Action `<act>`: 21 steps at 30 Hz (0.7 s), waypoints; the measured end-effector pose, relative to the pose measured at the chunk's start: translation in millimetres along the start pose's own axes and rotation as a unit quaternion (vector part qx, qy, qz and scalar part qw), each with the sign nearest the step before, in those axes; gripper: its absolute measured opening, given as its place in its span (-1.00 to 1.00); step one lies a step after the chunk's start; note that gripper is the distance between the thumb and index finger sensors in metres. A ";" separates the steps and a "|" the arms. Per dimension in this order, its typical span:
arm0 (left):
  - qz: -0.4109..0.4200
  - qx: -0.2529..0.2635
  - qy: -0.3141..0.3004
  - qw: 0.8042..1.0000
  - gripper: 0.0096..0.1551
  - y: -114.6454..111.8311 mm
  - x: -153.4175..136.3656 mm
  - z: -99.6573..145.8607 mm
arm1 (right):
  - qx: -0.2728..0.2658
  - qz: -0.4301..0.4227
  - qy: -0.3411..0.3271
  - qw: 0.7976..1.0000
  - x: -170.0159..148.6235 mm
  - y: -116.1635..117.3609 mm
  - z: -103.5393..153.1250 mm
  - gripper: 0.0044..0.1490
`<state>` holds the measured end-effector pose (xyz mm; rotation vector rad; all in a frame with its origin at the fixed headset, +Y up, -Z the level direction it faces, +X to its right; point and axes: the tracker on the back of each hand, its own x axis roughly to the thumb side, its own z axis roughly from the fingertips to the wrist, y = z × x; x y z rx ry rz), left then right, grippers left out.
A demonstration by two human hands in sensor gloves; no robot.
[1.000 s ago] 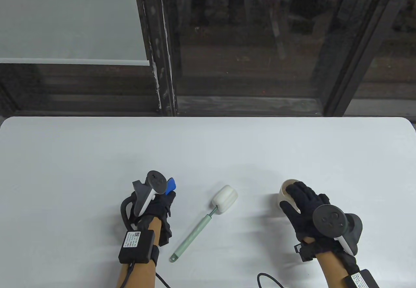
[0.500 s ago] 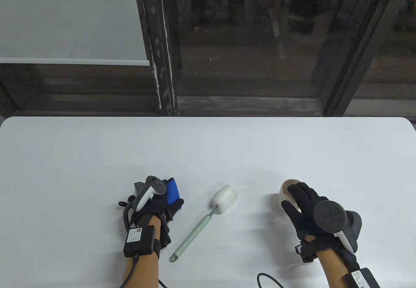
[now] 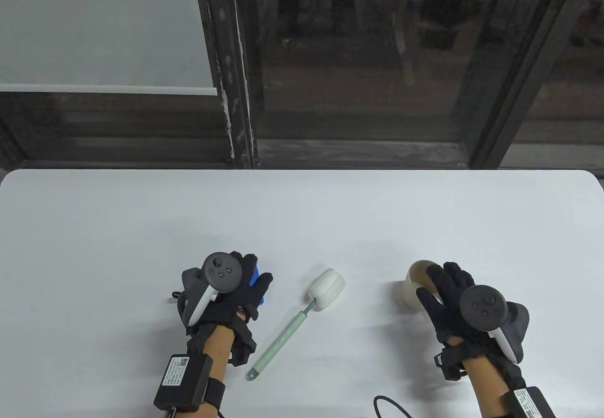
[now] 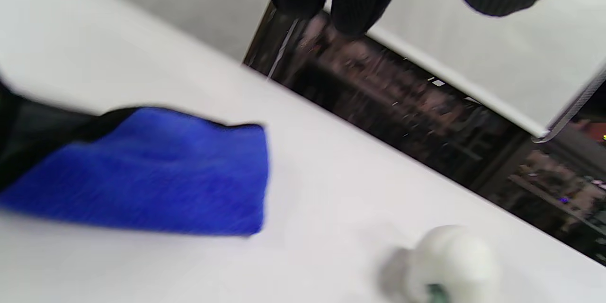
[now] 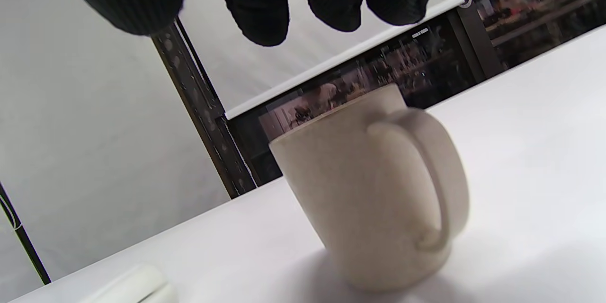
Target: Brush the water cup with the cup brush
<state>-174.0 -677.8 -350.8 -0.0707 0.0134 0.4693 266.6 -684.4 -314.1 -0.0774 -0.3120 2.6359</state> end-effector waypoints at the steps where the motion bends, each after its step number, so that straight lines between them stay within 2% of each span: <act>1: -0.006 0.012 -0.017 1.000 -0.13 1.8 9.6 9.7 | -0.003 0.001 -0.004 1.000 2.2 -1.2 1.1 -0.17; 6: -0.036 0.036 -0.070 0.996 -0.11 -0.9 37.8 43.6 | -0.012 0.007 -0.027 1.000 11.2 -2.9 6.2 -0.18; 9: -0.044 0.059 -0.089 0.993 -0.13 -5.0 38.8 53.0 | -0.016 0.016 -0.034 0.999 15.0 -2.5 8.2 -0.18; 21: -0.045 -0.016 -0.085 0.995 -0.13 -29.4 36.2 41.4 | -0.005 0.021 -0.074 0.997 34.5 0.4 19.0 -0.16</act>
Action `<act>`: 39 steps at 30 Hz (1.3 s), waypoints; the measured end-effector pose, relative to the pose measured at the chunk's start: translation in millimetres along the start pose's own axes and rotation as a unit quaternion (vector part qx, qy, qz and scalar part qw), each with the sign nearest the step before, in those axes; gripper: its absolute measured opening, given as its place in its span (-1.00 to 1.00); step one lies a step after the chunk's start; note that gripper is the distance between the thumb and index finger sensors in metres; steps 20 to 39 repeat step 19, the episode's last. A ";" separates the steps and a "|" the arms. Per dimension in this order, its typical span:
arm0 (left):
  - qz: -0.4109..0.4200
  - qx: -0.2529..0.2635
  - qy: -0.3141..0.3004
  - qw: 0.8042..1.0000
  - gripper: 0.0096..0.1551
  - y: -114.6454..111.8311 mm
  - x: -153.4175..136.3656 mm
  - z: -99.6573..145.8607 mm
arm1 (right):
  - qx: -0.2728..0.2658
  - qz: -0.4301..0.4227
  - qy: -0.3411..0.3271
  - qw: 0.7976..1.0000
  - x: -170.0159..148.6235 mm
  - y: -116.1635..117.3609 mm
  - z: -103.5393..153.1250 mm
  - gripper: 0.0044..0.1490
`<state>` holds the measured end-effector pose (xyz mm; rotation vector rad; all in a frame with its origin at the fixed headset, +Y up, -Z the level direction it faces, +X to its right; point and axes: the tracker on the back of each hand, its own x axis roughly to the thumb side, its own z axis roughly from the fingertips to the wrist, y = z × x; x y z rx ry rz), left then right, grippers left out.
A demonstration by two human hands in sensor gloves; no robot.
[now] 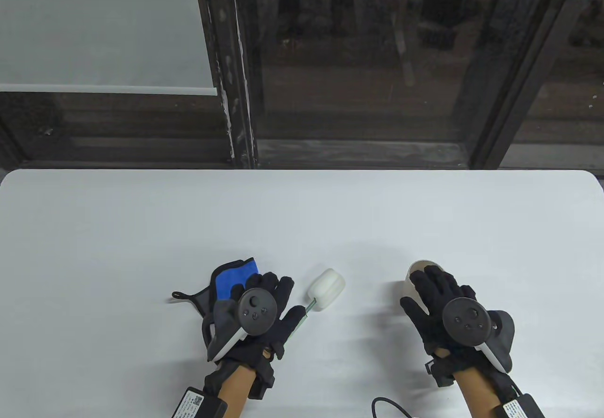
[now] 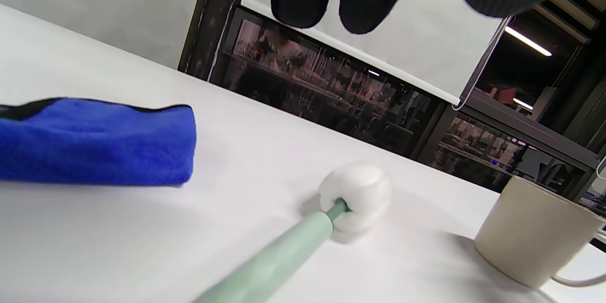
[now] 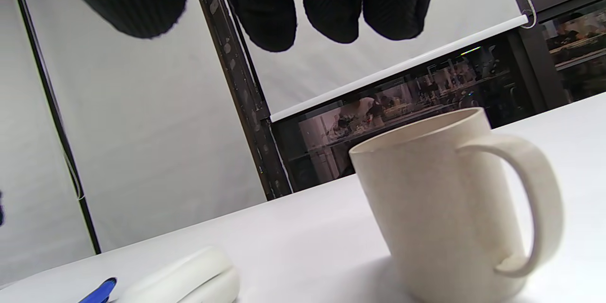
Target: Brush the water cup with the cup brush
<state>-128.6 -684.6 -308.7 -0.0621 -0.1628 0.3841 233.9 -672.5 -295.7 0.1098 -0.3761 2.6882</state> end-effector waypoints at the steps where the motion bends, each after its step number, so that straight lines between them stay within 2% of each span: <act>1: -0.003 -0.002 -0.001 1.000 -0.14 -1.1 0.5 -0.5 | -0.001 -0.001 -0.002 1.000 1.2 0.3 0.6 -0.16; 39: 0.009 -0.016 -0.004 1.000 -0.14 -3.6 -1.2 0.6 | 0.007 -0.006 -0.015 1.000 7.3 1.1 3.4 -0.18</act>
